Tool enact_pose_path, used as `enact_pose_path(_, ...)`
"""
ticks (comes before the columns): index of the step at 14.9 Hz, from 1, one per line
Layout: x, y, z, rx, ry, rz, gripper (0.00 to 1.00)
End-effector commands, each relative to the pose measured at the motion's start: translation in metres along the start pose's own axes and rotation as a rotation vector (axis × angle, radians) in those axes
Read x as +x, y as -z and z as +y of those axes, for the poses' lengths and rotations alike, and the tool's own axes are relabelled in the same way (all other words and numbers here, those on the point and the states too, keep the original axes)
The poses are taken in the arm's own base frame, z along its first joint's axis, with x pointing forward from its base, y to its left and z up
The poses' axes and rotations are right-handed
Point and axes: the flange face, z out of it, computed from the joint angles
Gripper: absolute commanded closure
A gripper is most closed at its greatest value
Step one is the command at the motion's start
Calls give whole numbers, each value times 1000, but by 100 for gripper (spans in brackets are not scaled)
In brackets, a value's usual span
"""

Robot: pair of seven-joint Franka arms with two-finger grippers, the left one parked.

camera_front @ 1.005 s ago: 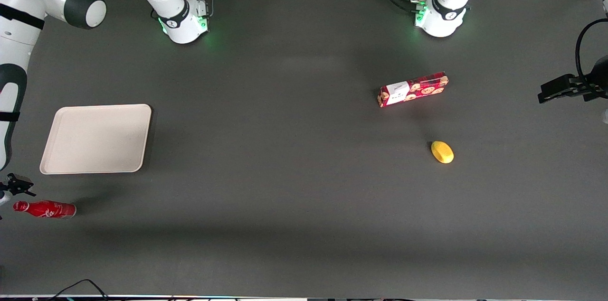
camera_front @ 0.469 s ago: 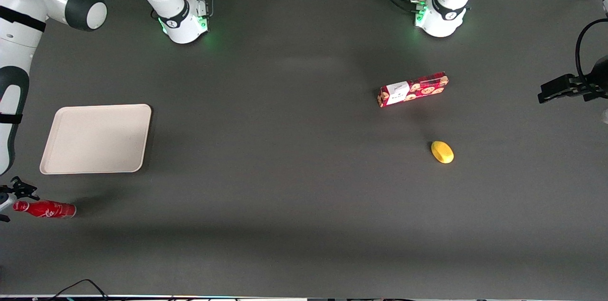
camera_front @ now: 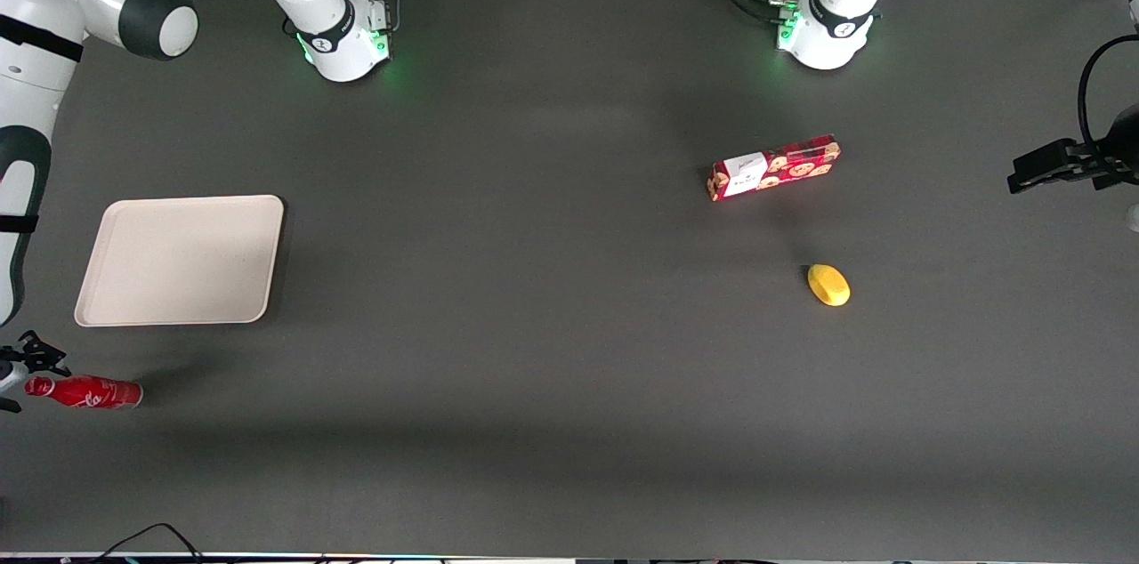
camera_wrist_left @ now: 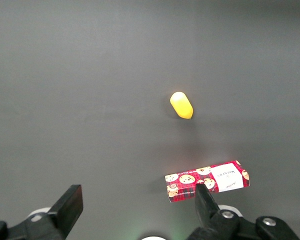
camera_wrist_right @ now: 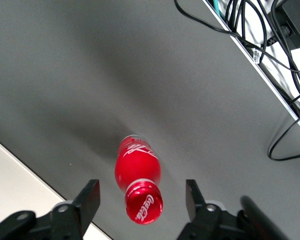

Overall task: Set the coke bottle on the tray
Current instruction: 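Close the right gripper around the red bottle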

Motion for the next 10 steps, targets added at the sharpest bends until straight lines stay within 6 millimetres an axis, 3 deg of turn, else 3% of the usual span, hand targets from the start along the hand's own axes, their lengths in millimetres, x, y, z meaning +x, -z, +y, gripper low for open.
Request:
enact_pose_path(1,0,0,6,-2,18,25,40)
enact_pose_path(3,0,0,6,-2,18,25,48)
enact_pose_path(6,1,0,6,0,17,26,76)
enact_pose_path(9,2,1,5,0,16,26,97)
enact_pose_path(10,2,1,5,0,14,26,100)
